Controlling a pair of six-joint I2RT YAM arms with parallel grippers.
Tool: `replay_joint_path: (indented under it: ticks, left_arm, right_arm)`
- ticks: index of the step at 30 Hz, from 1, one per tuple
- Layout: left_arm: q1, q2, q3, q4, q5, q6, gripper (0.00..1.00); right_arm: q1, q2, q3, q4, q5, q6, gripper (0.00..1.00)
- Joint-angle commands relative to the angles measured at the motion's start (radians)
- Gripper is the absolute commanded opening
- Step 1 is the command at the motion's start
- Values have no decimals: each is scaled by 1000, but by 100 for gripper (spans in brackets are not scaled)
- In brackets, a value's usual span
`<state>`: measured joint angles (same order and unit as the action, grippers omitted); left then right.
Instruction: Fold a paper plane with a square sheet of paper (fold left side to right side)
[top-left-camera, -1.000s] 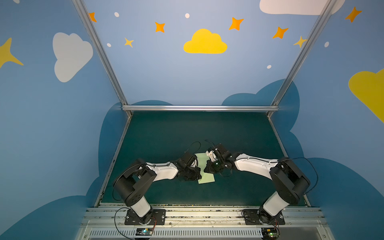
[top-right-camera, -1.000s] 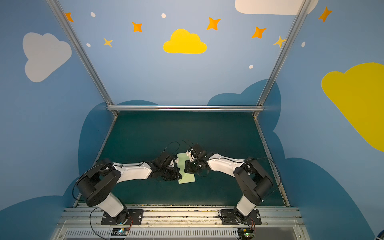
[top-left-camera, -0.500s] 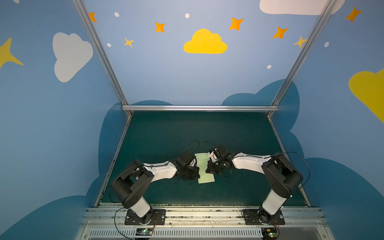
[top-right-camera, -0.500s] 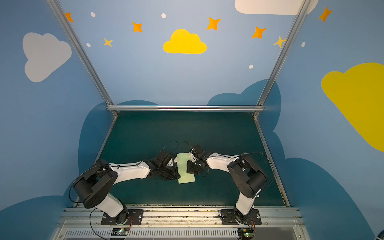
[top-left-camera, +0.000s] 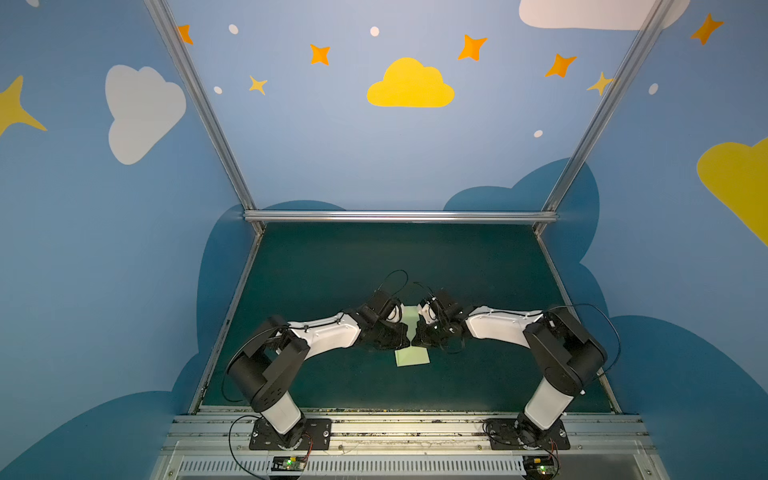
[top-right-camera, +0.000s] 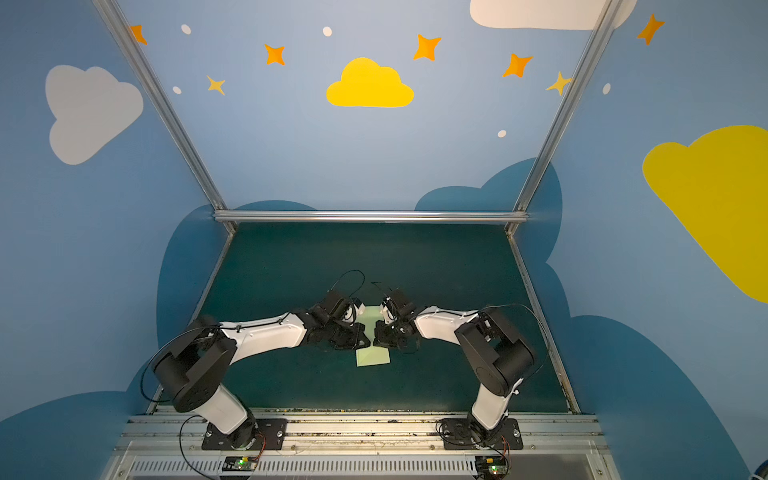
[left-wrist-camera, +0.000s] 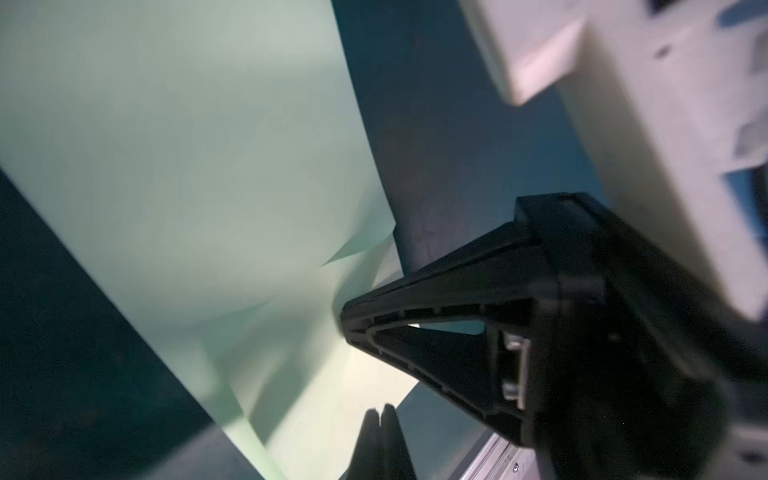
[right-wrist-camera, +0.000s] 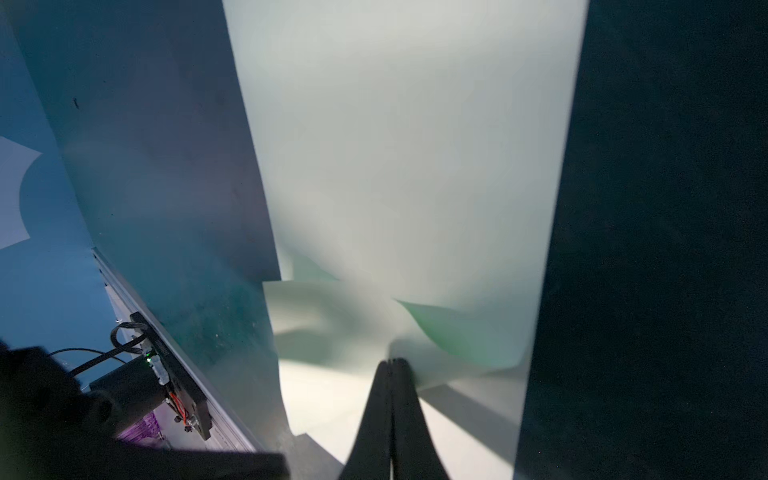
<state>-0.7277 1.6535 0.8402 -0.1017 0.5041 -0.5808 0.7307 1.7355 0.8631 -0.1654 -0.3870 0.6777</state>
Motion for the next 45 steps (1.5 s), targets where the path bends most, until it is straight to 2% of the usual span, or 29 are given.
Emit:
replay_joint_path:
  ticks: [1,21,45]
  left_arm:
    - [-6,22,-9,17,6,1,3]
    - [-17,86,-72,75,-19,-13,3]
    - [-70,-102,-412,176,-123,-157,3]
  right_arm:
    - [-2,30,-36,-19,53,8,0]
    - [-2,27,-56,-5,51,23,0]
    - [-4,29,-85,20,53,48,0]
